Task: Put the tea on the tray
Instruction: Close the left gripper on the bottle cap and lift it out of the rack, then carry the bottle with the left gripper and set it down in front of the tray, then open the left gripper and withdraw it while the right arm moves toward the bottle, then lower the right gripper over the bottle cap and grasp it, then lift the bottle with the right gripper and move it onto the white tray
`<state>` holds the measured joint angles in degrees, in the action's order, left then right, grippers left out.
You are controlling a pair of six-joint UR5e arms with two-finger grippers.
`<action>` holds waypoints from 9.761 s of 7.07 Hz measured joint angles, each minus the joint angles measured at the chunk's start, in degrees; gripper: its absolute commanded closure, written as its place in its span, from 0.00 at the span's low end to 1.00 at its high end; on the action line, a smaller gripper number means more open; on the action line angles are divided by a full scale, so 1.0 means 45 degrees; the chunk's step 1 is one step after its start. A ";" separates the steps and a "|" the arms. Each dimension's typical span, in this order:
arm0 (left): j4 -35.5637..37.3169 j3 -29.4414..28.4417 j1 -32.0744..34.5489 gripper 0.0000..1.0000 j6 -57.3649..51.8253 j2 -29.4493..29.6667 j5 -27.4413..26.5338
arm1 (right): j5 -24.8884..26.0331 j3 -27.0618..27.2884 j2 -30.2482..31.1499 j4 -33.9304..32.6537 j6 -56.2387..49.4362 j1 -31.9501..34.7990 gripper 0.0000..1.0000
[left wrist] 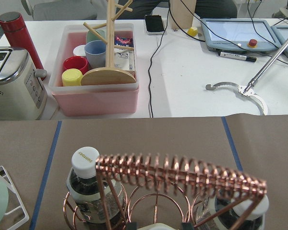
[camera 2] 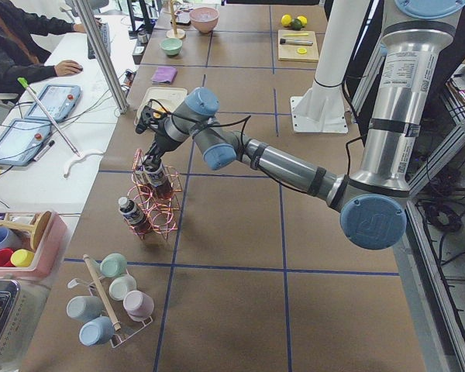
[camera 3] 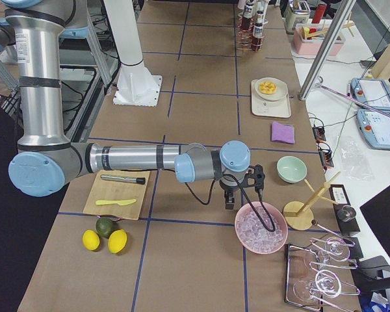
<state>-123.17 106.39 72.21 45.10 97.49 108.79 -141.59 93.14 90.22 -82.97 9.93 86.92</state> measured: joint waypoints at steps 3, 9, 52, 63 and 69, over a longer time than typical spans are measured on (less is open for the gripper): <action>0.2965 0.2532 0.0170 1.00 0.0039 0.0146 -0.0039 | 0.0000 -0.0062 0.0009 -0.0004 0.0000 0.0001 0.00; 0.8290 0.4323 -0.4128 1.00 0.2543 0.3869 -0.2830 | -0.0030 0.0137 -0.0321 -0.0048 -0.0057 -0.0047 0.00; 0.6632 0.0467 0.0044 0.00 -0.6889 -0.2989 0.2219 | 0.7459 0.5114 -0.9792 -0.6500 1.4377 -1.1443 0.00; 0.5429 -0.2060 0.1550 0.00 -0.8575 -0.2869 0.4084 | 0.9372 0.0636 -1.1961 -0.4708 1.3705 -1.2210 0.22; 0.5398 -0.2057 0.1551 0.00 -0.8535 -0.2757 0.4067 | 0.9365 0.0002 -1.1963 -0.4025 1.3620 -1.2118 0.34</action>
<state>-98.88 97.13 79.19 6.69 85.08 127.09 -99.45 93.15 36.39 -101.08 71.22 32.39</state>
